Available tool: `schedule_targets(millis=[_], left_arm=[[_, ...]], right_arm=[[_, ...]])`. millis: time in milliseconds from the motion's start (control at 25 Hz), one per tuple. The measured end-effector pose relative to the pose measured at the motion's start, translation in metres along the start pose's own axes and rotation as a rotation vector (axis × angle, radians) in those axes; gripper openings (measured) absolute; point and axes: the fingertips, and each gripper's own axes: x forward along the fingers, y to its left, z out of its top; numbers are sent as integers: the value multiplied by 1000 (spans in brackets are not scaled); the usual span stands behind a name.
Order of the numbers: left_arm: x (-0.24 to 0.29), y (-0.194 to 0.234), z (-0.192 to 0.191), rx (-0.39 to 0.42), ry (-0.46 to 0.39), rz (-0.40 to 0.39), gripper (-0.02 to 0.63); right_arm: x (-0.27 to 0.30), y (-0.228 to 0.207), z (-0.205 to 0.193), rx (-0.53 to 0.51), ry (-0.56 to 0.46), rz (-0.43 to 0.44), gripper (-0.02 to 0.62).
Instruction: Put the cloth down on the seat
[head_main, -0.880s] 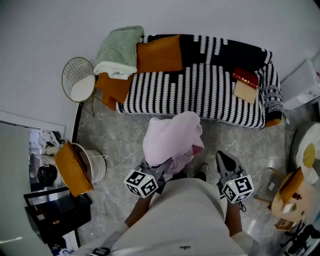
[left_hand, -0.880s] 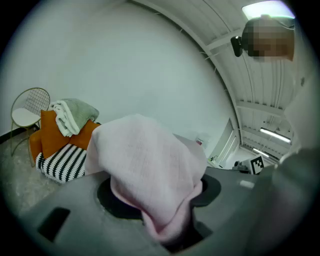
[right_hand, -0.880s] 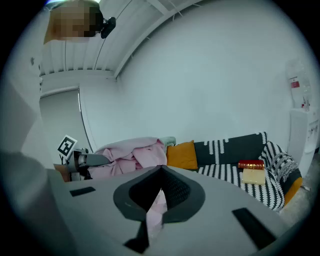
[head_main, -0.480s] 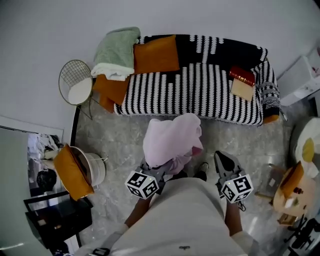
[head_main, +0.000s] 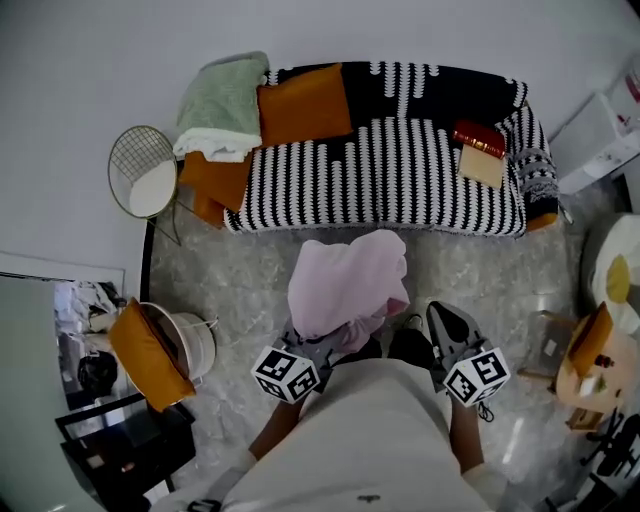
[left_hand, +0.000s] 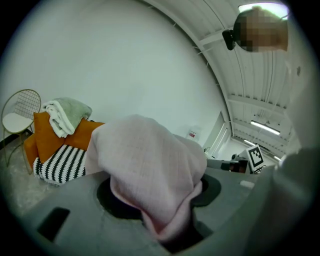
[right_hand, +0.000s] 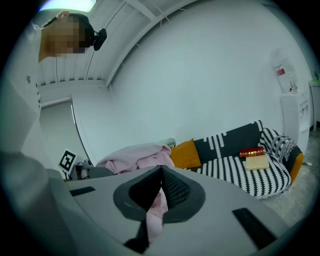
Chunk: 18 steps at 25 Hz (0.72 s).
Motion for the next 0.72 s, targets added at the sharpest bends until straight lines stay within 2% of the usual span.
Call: schedule_targets(millis=[160,360,720], left_arm=[[4,5,-1,-4,18,6,223],[35,7,4,-4,33,8,224],[110,11,47,-49,-12,71,229]], right_arm=[[1,0,-7,21,22,-1,8],[9,-35,5,7,26,-15,8],[45,-119,65,11,-13,21,8]])
